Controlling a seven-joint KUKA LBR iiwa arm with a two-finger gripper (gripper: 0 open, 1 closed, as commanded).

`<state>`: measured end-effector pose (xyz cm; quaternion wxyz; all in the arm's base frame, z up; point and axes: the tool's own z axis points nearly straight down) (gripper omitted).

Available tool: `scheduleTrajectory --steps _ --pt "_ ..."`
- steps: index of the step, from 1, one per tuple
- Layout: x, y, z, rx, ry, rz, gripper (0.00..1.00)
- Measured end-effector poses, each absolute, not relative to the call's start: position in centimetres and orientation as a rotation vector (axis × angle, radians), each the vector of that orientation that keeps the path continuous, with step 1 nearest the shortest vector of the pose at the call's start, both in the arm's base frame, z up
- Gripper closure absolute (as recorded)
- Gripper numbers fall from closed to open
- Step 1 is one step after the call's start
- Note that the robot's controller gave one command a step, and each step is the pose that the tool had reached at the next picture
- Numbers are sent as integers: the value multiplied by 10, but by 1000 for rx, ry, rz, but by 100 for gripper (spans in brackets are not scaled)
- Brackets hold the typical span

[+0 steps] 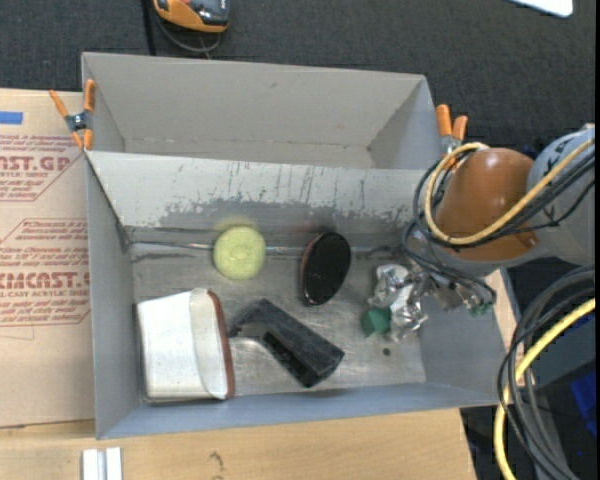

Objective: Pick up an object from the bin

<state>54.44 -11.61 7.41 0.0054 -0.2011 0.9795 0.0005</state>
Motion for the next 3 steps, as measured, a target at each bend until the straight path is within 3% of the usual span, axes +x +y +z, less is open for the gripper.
scheduleTrajectory --steps 1,2,3 --pt "544 -116 74 -630 3067 1 100" --pt "488 -92 197 -1224 2891 1 100" --pt "488 -92 197 -1225 2891 2 100"
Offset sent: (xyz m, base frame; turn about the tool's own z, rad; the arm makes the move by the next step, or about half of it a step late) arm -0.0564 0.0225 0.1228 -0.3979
